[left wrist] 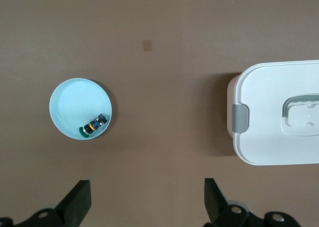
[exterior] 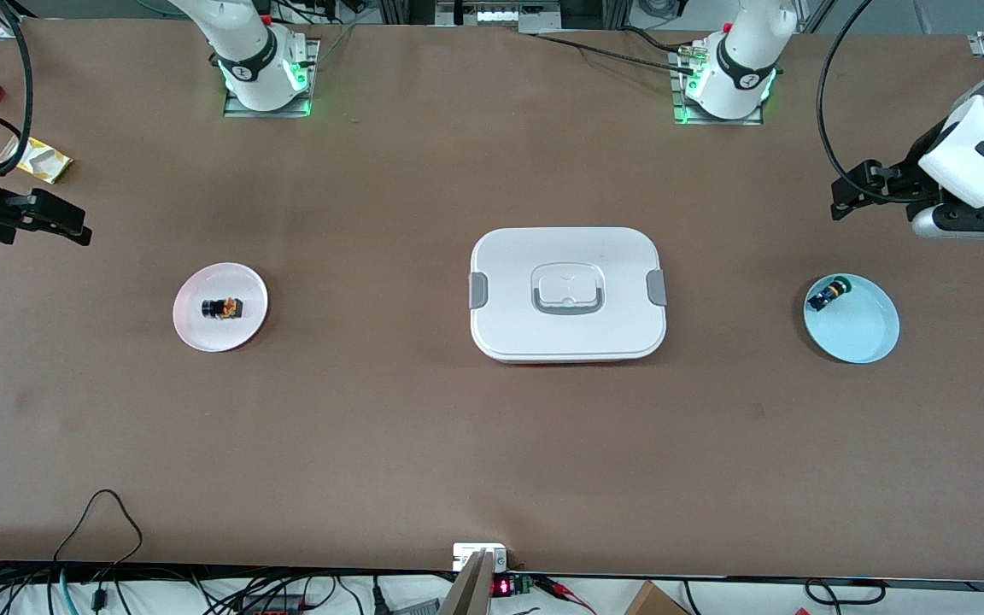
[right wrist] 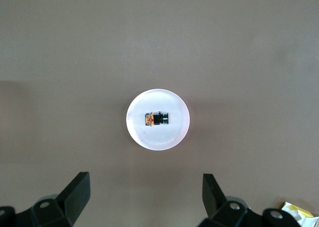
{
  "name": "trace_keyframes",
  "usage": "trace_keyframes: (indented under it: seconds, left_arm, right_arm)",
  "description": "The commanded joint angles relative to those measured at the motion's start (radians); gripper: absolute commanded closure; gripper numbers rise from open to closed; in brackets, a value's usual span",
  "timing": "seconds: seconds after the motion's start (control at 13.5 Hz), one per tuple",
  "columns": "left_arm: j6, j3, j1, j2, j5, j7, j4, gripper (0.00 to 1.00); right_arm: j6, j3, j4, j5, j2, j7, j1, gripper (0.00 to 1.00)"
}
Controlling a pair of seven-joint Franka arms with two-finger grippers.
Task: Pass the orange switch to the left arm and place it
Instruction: 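Move the right gripper down over the orange switch on the white plate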
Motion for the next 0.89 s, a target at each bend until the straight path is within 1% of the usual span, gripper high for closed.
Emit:
trace_keyframes:
  seconds: [0.0,0.37,0.59,0.82]
  left_arm:
    - [-0.025,-0.002,0.005,0.011,0.014,0.021,0.029,0.00]
    - [-0.032,-0.004,0.002,0.013,0.014,0.019,0.028,0.00]
    - [-0.046,-0.005,-0.013,0.016,0.007,0.019,0.043,0.00]
    - [-0.144,-0.079,-0.041,0.016,0.016,0.021,0.038,0.00]
  right_arm:
    - [-0.017,0.000,0.008,0.012,-0.016,-0.004,-0.004,0.00]
    - [-0.006,0.003,0.017,0.009,0.004,-0.005,-0.002,0.00]
    - [-0.002,0.006,0.016,0.016,0.034,-0.002,-0.001,0.00]
    - [-0.003,0.009,0.013,0.004,0.059,0.001,0.011,0.00]
